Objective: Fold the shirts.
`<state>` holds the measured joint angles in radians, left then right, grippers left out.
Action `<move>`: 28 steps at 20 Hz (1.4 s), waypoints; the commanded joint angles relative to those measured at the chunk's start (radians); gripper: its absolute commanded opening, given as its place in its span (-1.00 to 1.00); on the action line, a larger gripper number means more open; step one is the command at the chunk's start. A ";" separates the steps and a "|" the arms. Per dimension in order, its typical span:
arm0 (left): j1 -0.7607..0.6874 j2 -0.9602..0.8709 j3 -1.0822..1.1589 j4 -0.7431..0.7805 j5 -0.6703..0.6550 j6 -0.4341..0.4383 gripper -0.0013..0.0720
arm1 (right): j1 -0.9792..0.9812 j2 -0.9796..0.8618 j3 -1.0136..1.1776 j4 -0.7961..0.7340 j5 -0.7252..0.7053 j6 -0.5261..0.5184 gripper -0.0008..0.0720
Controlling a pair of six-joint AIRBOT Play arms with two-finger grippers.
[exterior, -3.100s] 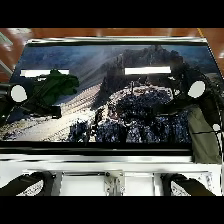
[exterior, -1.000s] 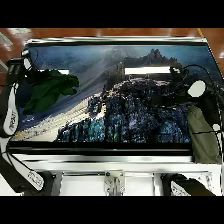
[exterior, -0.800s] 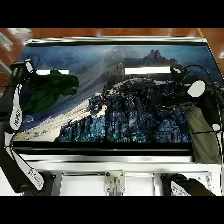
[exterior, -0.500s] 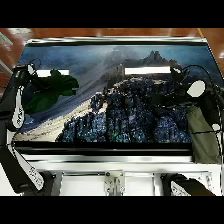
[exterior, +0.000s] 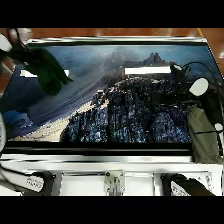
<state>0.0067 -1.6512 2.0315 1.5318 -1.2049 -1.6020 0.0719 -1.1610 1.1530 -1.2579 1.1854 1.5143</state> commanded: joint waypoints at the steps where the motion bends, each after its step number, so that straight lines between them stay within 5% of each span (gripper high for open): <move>1: -0.123 0.288 0.000 -0.011 -0.021 0.090 -0.85 | 0.000 0.056 0.074 -0.006 0.070 -0.061 0.75; 10: -0.627 0.553 -0.228 -0.058 -0.087 -0.063 -0.85 | 0.000 0.336 0.203 -0.171 0.192 -0.024 0.75; 14: -0.854 0.552 -0.618 -0.059 0.200 -0.227 -0.85 | 0.000 0.340 0.172 -0.322 0.381 -0.019 0.75; 17: -0.953 0.537 -0.945 -0.059 0.441 -0.420 -0.85 | 0.000 0.340 0.088 -0.275 0.374 0.030 0.75; 20: -0.943 0.486 -1.112 -0.063 0.509 -0.564 -0.83 | 0.000 0.340 -0.053 -0.213 0.262 0.058 0.75; 21: -0.918 0.471 -1.115 -0.068 0.505 -0.561 -0.35 | 0.000 0.340 -0.101 -0.195 0.203 0.076 0.75; 22: -0.889 0.468 -1.102 -0.067 0.506 -0.561 0.56 | 0.000 0.340 -0.145 -0.172 0.137 0.098 0.75; 23: -0.842 0.469 -1.073 -0.067 0.504 -0.558 0.98 | 0.000 0.336 -0.171 -0.164 0.084 0.129 0.75; 25: -0.724 0.477 -0.971 -0.067 0.438 -0.482 0.99 | 0.000 0.323 -0.176 -0.165 0.009 0.136 0.75; 28: -0.520 0.481 -0.778 -0.067 0.156 -0.281 0.99 | 0.000 0.323 -0.175 -0.309 0.006 0.124 0.75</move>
<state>-0.6697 -1.1694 1.1271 1.4662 -0.8383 -2.0312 0.0723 -0.8341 0.9981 -1.4670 1.2442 1.6287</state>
